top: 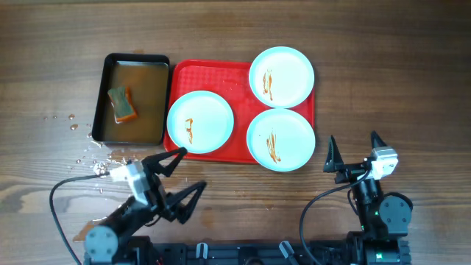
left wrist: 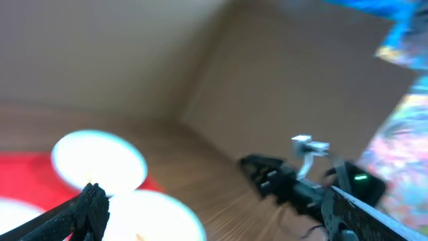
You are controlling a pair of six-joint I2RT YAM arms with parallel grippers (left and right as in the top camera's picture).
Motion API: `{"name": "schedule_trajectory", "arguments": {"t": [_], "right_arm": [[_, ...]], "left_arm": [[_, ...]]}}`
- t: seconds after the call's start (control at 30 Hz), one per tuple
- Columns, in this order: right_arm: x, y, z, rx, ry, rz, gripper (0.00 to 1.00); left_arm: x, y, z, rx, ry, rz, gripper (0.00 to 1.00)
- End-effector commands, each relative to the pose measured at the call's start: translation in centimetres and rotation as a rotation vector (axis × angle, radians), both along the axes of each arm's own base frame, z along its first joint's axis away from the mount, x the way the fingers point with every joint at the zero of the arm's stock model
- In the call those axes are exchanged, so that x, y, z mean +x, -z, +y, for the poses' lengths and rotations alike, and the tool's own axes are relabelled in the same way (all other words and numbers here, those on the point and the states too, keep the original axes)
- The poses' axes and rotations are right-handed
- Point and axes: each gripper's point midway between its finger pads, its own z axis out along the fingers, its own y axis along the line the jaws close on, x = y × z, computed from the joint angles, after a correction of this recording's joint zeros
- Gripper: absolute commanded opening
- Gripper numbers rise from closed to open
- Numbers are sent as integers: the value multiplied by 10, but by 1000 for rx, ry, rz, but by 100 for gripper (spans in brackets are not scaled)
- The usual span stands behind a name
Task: Clean dirty plates on tray and stack at the side
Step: 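Move the left gripper over the black tray toward the sponge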
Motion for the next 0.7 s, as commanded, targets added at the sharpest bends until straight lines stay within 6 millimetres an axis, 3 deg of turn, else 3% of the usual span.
{"name": "schedule_trajectory", "arguments": {"t": [0.0, 0.17, 0.27, 0.37, 0.43, 0.5, 0.67], "right_arm": [[0, 1, 0, 5, 5, 5, 100], [0, 1, 0, 5, 5, 5, 100], [0, 1, 0, 5, 5, 5, 100], [0, 1, 0, 5, 5, 5, 100], [0, 1, 0, 5, 5, 5, 100], [0, 1, 0, 5, 5, 5, 100], [0, 1, 0, 5, 5, 5, 100]], "left_arm": [[-16, -27, -4, -37, 58, -28, 100], [-10, -66, 9, 6, -53, -36, 100], [16, -82, 32, 220, -260, 20, 100], [42, -76, 79, 313, -546, 268, 100], [47, -65, 105, 369, -677, 484, 100], [50, -59, 106, 399, -654, 611, 100], [60, -45, 91, 384, -538, 716, 100]]}}
